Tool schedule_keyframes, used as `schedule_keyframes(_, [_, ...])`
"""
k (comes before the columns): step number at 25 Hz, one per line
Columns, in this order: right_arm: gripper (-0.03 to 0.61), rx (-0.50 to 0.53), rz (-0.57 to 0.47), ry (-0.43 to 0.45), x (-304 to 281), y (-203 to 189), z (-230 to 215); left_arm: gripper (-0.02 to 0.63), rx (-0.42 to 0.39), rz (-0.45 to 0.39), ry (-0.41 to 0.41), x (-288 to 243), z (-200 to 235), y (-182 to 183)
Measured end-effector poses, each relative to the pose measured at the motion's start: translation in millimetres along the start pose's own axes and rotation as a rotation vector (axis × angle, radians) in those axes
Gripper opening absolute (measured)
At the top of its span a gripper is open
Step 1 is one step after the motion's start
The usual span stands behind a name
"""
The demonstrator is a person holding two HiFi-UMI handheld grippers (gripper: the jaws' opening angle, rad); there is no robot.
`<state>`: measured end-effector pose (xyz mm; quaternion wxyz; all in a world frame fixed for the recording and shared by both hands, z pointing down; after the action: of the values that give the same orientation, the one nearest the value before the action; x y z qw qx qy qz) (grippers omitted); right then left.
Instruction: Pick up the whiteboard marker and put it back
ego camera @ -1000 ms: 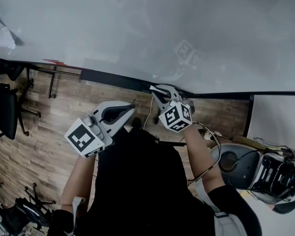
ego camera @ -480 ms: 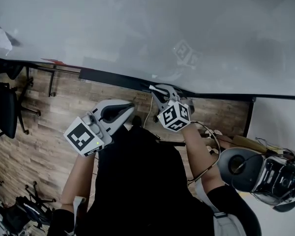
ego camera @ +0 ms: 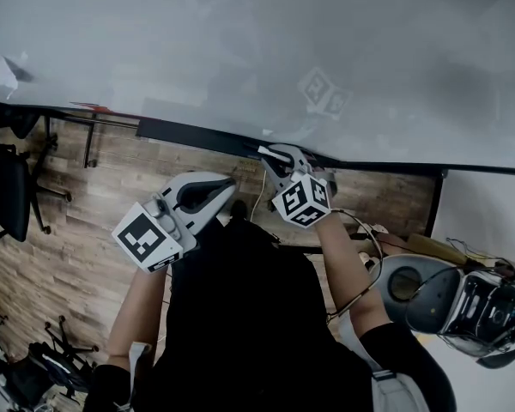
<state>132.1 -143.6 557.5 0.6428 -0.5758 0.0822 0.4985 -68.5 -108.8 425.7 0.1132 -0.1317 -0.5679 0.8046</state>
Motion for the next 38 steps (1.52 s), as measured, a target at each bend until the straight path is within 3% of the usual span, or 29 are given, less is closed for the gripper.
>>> schedule_keyframes(12, [0.072, -0.031, -0.076, -0.02, 10, 18, -2, 0.008, -0.007, -0.005, 0.012, 4, 2, -3])
schedule_keyframes(19, [0.053, -0.165, -0.298, -0.016, 53, 66, -15, 0.008, -0.044, -0.023, 0.028, 9, 5, 13])
schedule_keyframes(28, [0.03, -0.267, -0.641, 0.004, 135, 141, -38, 0.008, -0.145, -0.077, 0.046, 10, -8, 69])
schedule_keyframes(38, [0.021, -0.359, -0.819, 0.062, 226, 170, -56, 0.008, -0.256, -0.13, 0.027, 4, -53, 131])
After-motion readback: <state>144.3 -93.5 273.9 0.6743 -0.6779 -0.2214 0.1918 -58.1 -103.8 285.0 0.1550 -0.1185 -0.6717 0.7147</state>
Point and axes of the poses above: the fingertips, and each gripper's own axes: x backward along the fingers, z to its left, y out of its top, the point moved 9 cm from there along x, backward along the fingers, and after that the axes turned 3 degrees about -y, right-handed, at the moved point
